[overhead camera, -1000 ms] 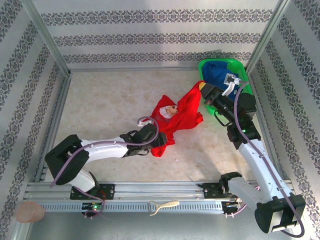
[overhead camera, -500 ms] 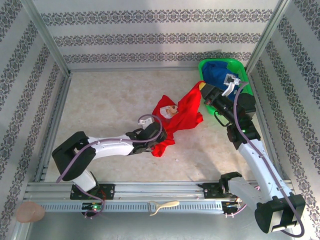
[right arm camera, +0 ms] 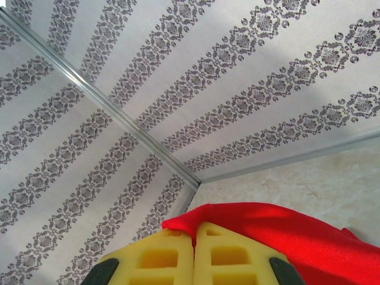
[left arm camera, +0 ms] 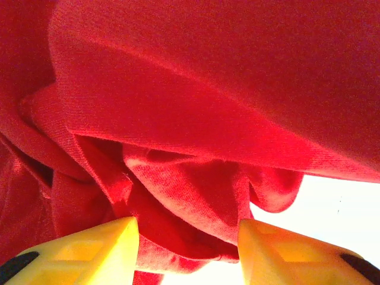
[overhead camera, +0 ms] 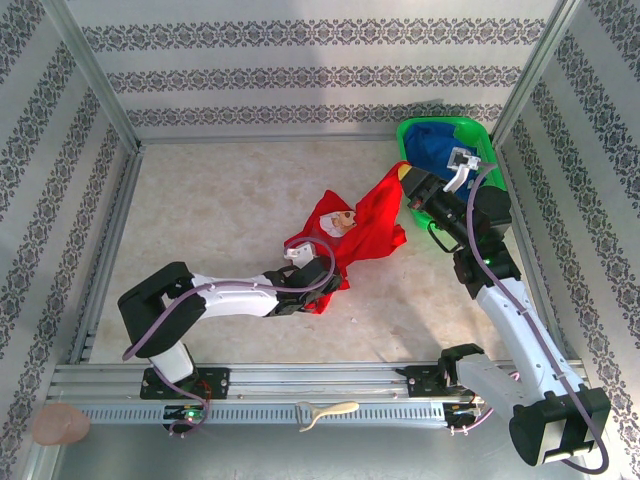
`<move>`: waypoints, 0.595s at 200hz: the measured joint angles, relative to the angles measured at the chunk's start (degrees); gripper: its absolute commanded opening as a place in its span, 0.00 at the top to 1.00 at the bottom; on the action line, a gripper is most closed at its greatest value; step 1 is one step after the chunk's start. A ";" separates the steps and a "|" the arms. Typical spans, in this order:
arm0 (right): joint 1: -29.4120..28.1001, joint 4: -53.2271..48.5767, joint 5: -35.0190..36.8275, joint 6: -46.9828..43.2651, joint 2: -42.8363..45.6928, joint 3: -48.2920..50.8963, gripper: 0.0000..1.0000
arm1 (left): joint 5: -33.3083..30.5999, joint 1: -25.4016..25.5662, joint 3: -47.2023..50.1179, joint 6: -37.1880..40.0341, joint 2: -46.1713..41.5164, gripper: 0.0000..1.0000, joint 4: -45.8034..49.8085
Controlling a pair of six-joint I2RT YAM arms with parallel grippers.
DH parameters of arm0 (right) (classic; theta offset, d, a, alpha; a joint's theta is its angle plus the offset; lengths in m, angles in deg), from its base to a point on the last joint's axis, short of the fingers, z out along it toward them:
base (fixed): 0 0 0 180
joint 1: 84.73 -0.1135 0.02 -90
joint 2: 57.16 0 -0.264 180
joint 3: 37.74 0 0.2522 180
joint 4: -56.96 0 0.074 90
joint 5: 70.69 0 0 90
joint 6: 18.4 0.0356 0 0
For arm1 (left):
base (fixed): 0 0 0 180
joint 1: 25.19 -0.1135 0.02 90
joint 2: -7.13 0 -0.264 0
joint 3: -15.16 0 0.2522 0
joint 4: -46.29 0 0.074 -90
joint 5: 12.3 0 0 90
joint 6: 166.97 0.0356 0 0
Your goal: Fold the inside-out t-shirt
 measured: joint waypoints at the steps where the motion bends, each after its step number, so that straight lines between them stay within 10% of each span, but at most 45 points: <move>1: 0.00 0.00 0.00 0.00 0.00 0.00 1.00 | -0.07 0.00 0.00 -0.07 0.00 0.52 0.00; 119: 0.00 0.02 0.07 0.00 0.00 0.00 1.00 | -0.46 0.37 0.00 -1.92 0.00 0.52 0.22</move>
